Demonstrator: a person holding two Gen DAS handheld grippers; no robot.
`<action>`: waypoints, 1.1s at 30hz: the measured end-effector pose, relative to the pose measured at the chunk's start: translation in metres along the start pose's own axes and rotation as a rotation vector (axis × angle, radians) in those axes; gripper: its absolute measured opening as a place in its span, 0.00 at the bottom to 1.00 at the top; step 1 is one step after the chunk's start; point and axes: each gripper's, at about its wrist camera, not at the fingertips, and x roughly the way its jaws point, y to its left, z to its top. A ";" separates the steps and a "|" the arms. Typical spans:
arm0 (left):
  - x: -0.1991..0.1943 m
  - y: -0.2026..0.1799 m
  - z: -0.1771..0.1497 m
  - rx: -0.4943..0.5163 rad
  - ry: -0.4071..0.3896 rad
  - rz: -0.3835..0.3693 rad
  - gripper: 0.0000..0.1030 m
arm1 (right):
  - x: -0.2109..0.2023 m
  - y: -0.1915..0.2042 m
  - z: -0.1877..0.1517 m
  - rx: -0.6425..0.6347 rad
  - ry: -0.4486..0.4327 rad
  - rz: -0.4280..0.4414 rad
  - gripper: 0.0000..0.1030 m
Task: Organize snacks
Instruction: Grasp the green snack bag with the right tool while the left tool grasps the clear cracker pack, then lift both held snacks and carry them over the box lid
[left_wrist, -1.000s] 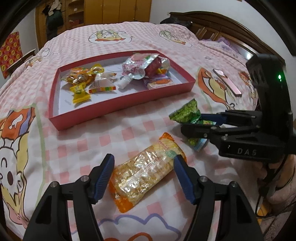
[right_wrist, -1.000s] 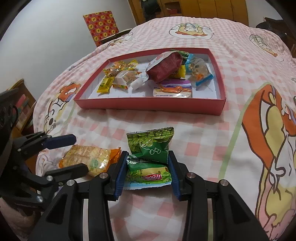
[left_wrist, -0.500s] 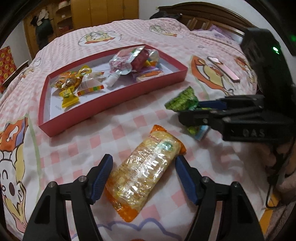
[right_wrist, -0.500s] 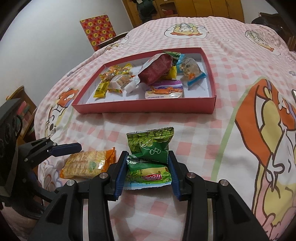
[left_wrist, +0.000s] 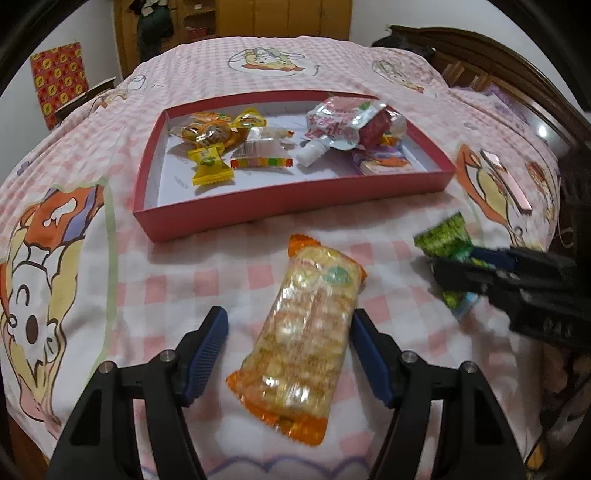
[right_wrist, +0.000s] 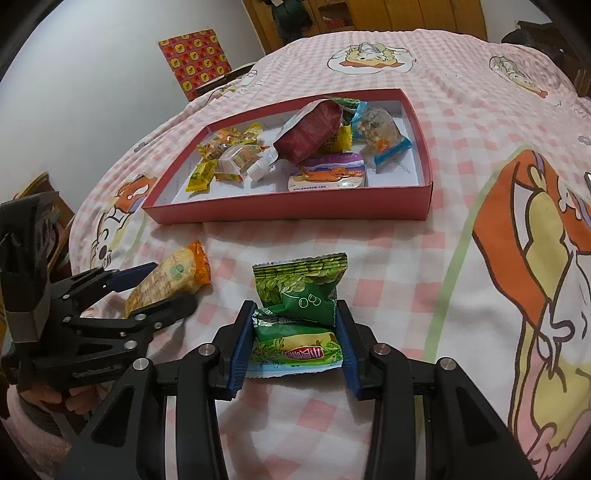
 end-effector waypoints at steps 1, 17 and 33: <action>-0.002 0.000 -0.001 0.006 -0.004 0.001 0.70 | 0.000 0.000 0.000 0.002 0.000 0.002 0.41; -0.019 0.002 -0.003 -0.033 -0.075 -0.107 0.40 | 0.001 -0.001 -0.001 0.004 -0.005 0.008 0.41; -0.028 0.034 0.045 -0.151 -0.150 -0.043 0.40 | -0.015 0.004 0.011 -0.008 -0.040 0.033 0.41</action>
